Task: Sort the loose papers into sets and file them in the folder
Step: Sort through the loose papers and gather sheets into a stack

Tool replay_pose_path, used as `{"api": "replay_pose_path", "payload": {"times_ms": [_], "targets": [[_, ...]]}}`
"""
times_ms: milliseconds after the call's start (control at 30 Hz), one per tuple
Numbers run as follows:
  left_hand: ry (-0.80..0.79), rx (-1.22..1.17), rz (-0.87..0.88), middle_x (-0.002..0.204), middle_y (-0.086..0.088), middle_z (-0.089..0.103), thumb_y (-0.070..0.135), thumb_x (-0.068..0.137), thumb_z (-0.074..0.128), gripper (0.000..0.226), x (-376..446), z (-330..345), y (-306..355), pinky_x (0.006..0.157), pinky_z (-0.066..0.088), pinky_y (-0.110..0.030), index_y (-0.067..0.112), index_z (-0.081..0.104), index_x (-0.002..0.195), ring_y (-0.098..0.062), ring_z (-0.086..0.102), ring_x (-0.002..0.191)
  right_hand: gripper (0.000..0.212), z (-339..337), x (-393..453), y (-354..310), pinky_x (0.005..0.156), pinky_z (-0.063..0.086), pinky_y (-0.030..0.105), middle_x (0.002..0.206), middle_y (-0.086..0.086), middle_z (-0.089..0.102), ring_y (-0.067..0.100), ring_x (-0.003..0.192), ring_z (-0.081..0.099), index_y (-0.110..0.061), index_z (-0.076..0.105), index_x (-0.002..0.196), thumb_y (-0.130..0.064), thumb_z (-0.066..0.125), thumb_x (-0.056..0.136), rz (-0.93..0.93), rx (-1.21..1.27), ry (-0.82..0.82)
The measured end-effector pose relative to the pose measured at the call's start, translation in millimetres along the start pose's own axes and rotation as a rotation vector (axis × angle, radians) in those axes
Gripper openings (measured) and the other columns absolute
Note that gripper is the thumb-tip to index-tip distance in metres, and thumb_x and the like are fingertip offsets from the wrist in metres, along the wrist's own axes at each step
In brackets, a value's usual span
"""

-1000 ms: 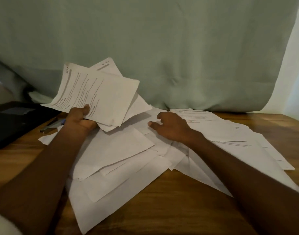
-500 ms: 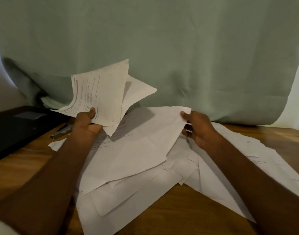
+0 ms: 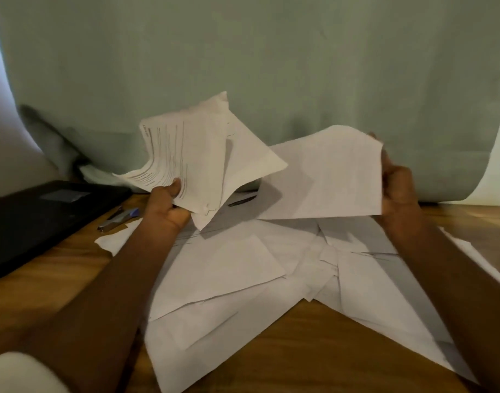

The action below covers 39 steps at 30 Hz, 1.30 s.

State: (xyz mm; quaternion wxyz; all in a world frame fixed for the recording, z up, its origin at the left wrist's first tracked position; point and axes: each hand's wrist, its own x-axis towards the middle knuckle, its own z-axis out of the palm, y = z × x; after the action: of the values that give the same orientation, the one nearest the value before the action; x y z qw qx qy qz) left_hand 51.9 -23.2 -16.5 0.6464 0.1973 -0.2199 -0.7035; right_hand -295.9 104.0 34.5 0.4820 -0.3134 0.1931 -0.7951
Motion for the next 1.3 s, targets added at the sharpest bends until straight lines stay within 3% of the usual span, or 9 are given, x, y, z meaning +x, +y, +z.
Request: {"api": "replay_pose_path", "payload": {"times_ms": [67,233,300,467,600,734,834,1067,1301], "targets": [[-0.004,-0.001,0.015,0.112,-0.011,0.070,-0.001,0.104,0.048,0.027,-1.7,1.0,2.2,0.110,0.045,-0.048,0.006,0.065,0.124,-0.026,0.066,0.094,0.054,18.5,-10.3,2.0,0.099,0.053,0.043,0.104,0.004,0.074,0.025,0.101,0.069,-0.015,0.075,0.112,-0.018,0.090,0.059,-0.138,-0.284,0.033],[0.013,0.024,0.013,0.137,-0.012,0.064,-0.001,0.103,0.051,0.042,-5.7,3.4,0.4,0.085,0.057,-0.045,0.009,0.056,0.143,-0.026,0.067,0.098,0.018,64.8,-16.5,-32.9,0.084,0.051,0.024,0.098,0.016,0.069,0.018,0.091,0.065,-0.035,0.078,0.092,-0.028,0.066,0.080,-1.102,-1.136,0.290],[-0.022,0.047,0.008,0.128,-0.010,0.068,0.001,0.103,0.052,0.040,-6.0,3.3,-1.7,0.074,0.059,-0.042,0.008,0.057,0.142,-0.025,0.068,0.099,0.020,92.6,-26.5,-59.4,0.086,0.050,0.023,0.094,0.008,0.064,0.011,0.091,0.062,-0.051,0.075,0.080,-0.038,0.062,0.072,-1.056,-1.181,0.151],[-0.048,0.081,0.029,0.110,-0.005,0.072,0.003,0.102,0.054,0.039,-6.9,4.4,-5.4,0.072,0.061,-0.039,0.012,0.059,0.140,-0.020,0.072,0.087,0.019,122.7,-47.3,-49.2,0.065,0.037,0.011,0.076,-0.013,0.061,-0.010,0.068,0.052,-0.013,0.071,0.088,-0.031,0.065,0.087,-1.318,-1.182,0.235],[-0.040,0.108,0.017,0.120,-0.006,0.071,0.005,0.101,0.057,0.042,-3.4,2.7,-8.3,0.081,0.063,-0.042,0.014,0.058,0.142,-0.022,0.070,0.098,0.018,142.5,-34.3,-70.1,0.062,0.049,0.022,0.083,-0.009,0.070,0.005,0.073,0.065,-0.019,0.075,0.091,-0.029,0.065,0.080,-1.146,-1.476,0.235],[-0.012,0.185,0.065,0.125,-0.005,0.069,0.006,0.102,0.057,0.041,-1.4,2.7,-3.1,0.063,0.061,-0.034,0.016,0.058,0.142,-0.021,0.068,0.097,0.014,127.7,-17.2,-42.4,0.059,0.041,0.020,0.057,-0.021,0.061,0.001,0.066,0.063,-0.030,0.057,0.064,-0.031,0.055,0.077,-0.821,-1.568,0.115],[0.127,0.366,0.181,0.124,-0.007,0.068,0.006,0.102,0.058,0.033,-1.9,1.9,-1.3,0.078,0.056,-0.036,0.011,0.061,0.134,-0.021,0.065,0.094,0.022,90.6,-15.2,-8.0,0.070,0.041,0.029,0.068,-0.012,0.055,0.019,0.081,0.066,-0.027,0.051,0.070,-0.041,0.049,0.088,-0.602,-1.768,0.125],[0.170,0.695,0.367,0.122,-0.003,0.056,0.004,0.101,0.055,0.040,-4.1,2.5,-11.5,0.089,0.041,-0.022,0.005,0.053,0.141,-0.021,0.054,0.108,0.011,13.0,-23.1,52.2,0.077,0.060,0.039,0.086,-0.001,0.078,0.018,0.077,0.071,-0.017,0.079,0.097,-0.019,0.078,0.086,-0.439,-1.362,0.436],[0.107,0.681,0.385,0.114,0.000,0.063,0.003,0.100,0.057,0.029,0.8,-2.8,-14.6,0.072,0.045,-0.018,0.017,0.060,0.124,-0.005,0.057,0.084,0.025,6.4,-21.1,60.2,0.073,0.064,0.034,0.100,0.006,0.077,0.023,0.086,0.076,-0.008,0.072,0.115,0.002,0.068,0.093,-0.071,-0.921,0.323]]}}
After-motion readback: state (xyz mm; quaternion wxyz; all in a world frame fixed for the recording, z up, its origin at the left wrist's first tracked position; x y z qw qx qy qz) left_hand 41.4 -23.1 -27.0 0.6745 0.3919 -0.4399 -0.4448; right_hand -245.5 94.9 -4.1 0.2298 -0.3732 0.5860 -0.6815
